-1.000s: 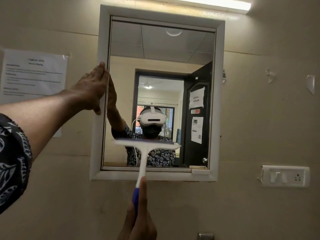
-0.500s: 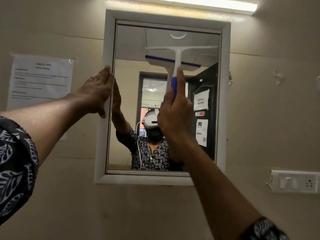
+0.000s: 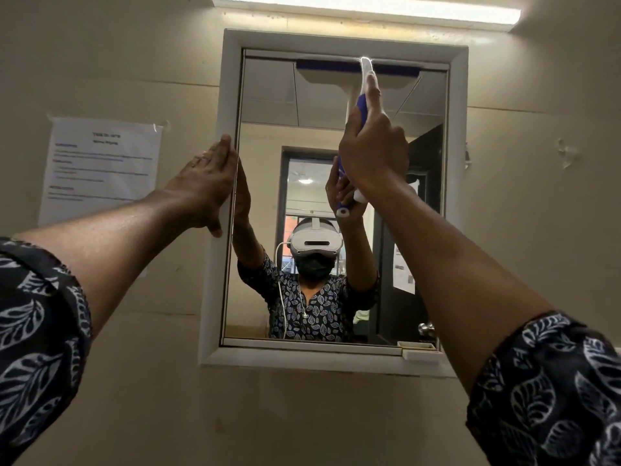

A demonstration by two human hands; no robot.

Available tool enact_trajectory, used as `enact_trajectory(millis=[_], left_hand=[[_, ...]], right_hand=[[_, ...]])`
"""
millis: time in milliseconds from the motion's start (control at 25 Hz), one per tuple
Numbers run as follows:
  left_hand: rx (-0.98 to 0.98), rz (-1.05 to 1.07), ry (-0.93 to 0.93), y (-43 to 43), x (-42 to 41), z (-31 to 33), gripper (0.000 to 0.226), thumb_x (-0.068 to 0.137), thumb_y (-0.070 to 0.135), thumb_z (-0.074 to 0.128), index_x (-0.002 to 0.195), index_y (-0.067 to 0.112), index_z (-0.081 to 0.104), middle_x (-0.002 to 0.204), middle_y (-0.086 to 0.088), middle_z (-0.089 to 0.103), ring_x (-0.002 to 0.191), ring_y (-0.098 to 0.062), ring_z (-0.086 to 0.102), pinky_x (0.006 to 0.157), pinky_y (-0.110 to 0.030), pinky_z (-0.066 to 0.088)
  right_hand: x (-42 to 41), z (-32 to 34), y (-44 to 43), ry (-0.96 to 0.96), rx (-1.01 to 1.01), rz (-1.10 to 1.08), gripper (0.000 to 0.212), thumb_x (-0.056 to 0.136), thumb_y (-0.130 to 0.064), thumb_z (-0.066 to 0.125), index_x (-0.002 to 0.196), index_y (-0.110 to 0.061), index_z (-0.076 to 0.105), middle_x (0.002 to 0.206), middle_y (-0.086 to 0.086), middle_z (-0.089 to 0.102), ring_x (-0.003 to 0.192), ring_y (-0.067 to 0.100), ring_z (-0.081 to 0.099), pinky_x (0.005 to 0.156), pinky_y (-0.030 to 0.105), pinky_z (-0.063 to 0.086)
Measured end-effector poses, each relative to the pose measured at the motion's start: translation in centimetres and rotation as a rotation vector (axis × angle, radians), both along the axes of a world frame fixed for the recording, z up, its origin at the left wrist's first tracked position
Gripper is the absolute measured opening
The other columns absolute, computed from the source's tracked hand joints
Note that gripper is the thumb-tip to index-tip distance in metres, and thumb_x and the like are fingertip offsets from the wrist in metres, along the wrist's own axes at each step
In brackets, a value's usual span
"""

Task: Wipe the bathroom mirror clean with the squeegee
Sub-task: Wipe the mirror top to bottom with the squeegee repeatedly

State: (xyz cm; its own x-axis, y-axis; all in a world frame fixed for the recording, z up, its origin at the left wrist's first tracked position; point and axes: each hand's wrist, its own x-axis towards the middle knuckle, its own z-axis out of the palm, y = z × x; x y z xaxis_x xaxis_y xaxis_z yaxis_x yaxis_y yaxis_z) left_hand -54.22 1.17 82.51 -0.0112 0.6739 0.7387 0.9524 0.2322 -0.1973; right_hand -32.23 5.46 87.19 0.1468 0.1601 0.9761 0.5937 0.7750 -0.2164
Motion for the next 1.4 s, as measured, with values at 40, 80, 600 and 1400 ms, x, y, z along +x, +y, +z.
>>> enact_trajectory(millis=[40,80,600,1400], left_hand=[[-0.001,0.006,0.000,-0.1,0.1,0.0,0.139,0.057,0.021,0.086,0.145,0.006,-0.020,0.153,-0.010,-0.027,0.143,-0.025,-0.017,0.116,-0.033,-0.002],[-0.001,0.010,-0.002,-0.1,0.2,0.0,0.139,0.057,0.021,0.087,0.145,0.006,-0.020,0.153,-0.010,-0.027,0.143,-0.025,-0.017,0.116,-0.033,-0.002],[-0.020,0.034,-0.003,-0.7,0.9,0.1,0.137,0.056,0.020,0.087,0.147,0.004,-0.014,0.154,-0.012,-0.022,0.145,-0.026,-0.013,0.119,-0.036,0.001],[0.005,0.043,0.019,-0.2,0.7,0.2,0.141,0.052,0.023,0.089,0.146,0.003,-0.014,0.155,-0.015,-0.019,0.145,-0.030,-0.008,0.118,-0.038,0.004]], right_hand=[[0.1,0.1,-0.2,-0.020,-0.007,-0.013,0.050,0.101,-0.031,0.031,0.148,-0.020,0.018,0.092,0.002,0.066,0.065,0.002,0.054,0.061,0.016,0.049],[0.3,0.4,-0.5,-0.036,-0.008,-0.028,0.051,0.101,-0.031,0.031,0.149,-0.020,0.017,0.084,-0.001,0.062,0.060,0.001,0.052,0.056,0.015,0.047],[1.0,-11.1,-5.5,-0.105,-0.213,0.088,0.055,0.097,-0.031,0.041,0.147,-0.031,0.017,0.068,-0.014,0.042,0.070,0.012,0.063,0.068,0.036,0.060],[1.4,-29.4,-10.3,-0.299,-0.859,0.057,0.080,0.095,-0.052,0.027,0.129,-0.014,-0.034,0.067,-0.016,0.040,0.058,-0.003,0.045,0.067,0.001,0.042]])
